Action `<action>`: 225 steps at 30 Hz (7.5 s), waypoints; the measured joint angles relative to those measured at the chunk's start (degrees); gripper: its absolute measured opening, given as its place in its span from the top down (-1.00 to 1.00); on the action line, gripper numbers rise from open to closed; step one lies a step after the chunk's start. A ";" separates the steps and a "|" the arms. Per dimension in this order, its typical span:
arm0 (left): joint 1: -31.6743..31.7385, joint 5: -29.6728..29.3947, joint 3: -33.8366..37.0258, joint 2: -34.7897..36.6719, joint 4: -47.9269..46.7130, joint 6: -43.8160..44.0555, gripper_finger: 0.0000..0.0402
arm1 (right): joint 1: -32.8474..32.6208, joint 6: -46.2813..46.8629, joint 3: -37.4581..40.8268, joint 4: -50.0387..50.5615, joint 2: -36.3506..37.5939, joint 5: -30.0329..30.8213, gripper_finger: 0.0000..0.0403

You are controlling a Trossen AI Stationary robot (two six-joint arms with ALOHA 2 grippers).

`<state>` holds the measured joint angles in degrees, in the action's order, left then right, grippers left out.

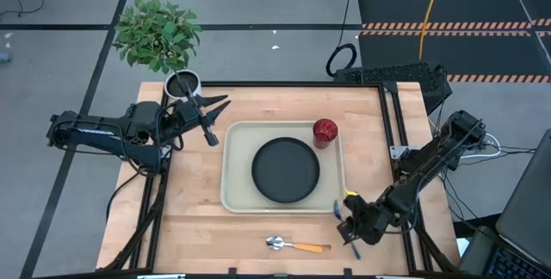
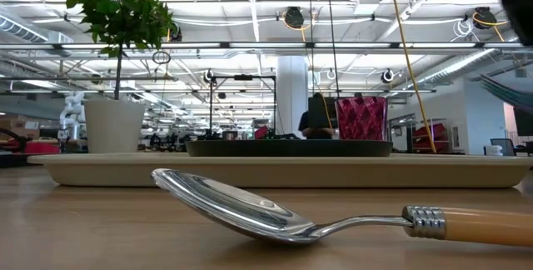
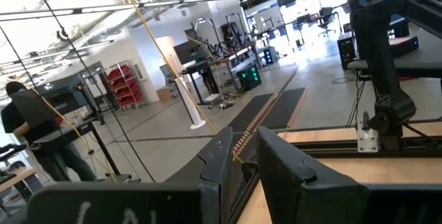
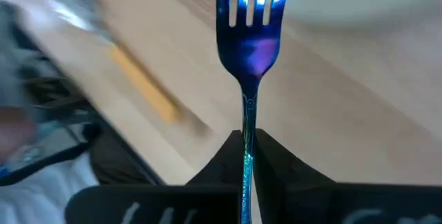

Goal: Pick and place plate/cup/fork/spoon on tray
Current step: Put the blue fork on the gray tray to the left of the black plate

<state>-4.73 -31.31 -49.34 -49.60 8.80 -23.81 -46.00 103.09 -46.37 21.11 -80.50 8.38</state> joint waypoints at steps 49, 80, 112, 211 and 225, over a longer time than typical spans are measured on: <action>-5.36 11.92 1.05 -16.96 -9.76 19.25 0.65 | 38.34 -119.19 -12.27 -42.31 -0.67 -8.02 1.00; -19.76 -57.73 1.03 -30.58 -0.88 12.59 0.65 | 43.48 -122.88 -12.24 -71.08 -11.62 10.36 1.00; -11.64 -36.92 1.03 -30.80 -2.28 15.86 -0.07 | 43.24 -123.86 -12.24 -72.77 -13.78 8.26 1.00; 6.73 49.66 47.87 -5.44 19.45 114.79 0.96 | 39.08 -141.31 -12.20 -31.81 5.93 24.63 0.26; 6.47 52.33 42.36 -5.46 8.78 117.77 0.94 | 43.55 -136.94 -12.20 -26.67 5.93 24.62 0.26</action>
<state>1.74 21.02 -6.99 -55.07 17.57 93.95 -2.46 -33.85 -58.57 -5.56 -74.56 33.00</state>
